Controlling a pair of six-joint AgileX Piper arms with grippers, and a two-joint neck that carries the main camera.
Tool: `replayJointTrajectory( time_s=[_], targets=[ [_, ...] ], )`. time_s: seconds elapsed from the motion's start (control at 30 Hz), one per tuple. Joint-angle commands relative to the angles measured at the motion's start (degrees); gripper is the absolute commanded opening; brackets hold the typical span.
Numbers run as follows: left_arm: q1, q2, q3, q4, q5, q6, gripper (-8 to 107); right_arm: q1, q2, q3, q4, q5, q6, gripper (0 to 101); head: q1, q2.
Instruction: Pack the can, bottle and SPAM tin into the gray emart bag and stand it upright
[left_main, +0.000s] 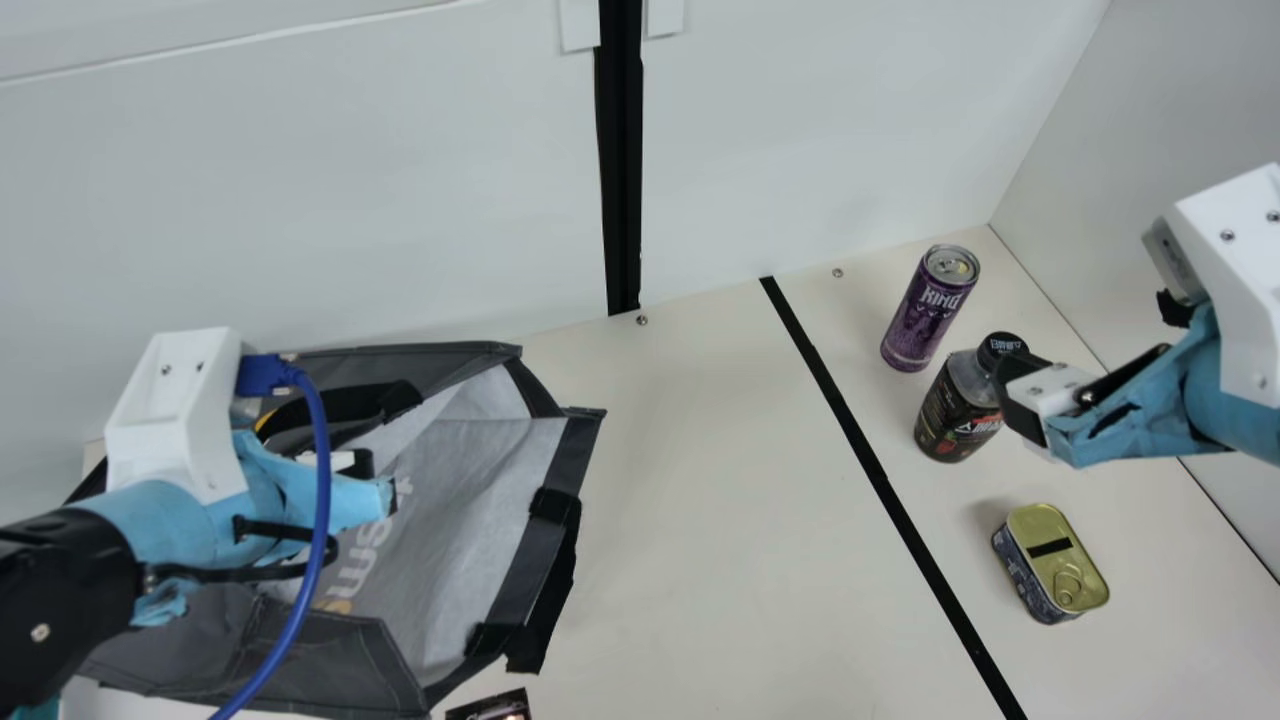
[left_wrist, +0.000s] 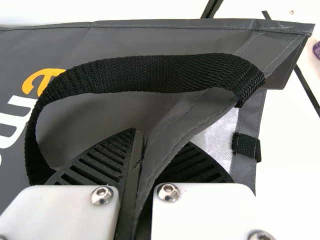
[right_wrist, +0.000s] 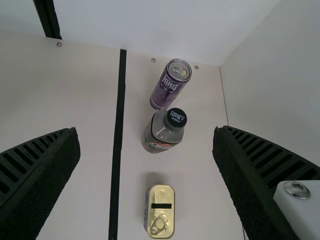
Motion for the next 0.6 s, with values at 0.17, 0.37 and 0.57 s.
replayJointTrajectory(
  time_s=[0.17, 0.37, 0.57],
  targets=[
    [0.0, 0.0, 0.0, 0.0, 0.0, 0.0, -8, 2.5, 2.8, -2.5, -3.5, -0.7, 2.9, 95, -1.3, 0.0],
    [0.0, 0.0, 0.0, 0.0, 0.0, 0.0, -8, 3.2, 6.0, -5.5, -5.9, -0.2, 5.5, 95, -1.3, 0.0],
    [0.0, 0.0, 0.0, 0.0, 0.0, 0.0, -8, 3.5, 9.4, -9.2, -7.2, 1.4, 7.9, 95, -1.3, 0.0]
  ],
)
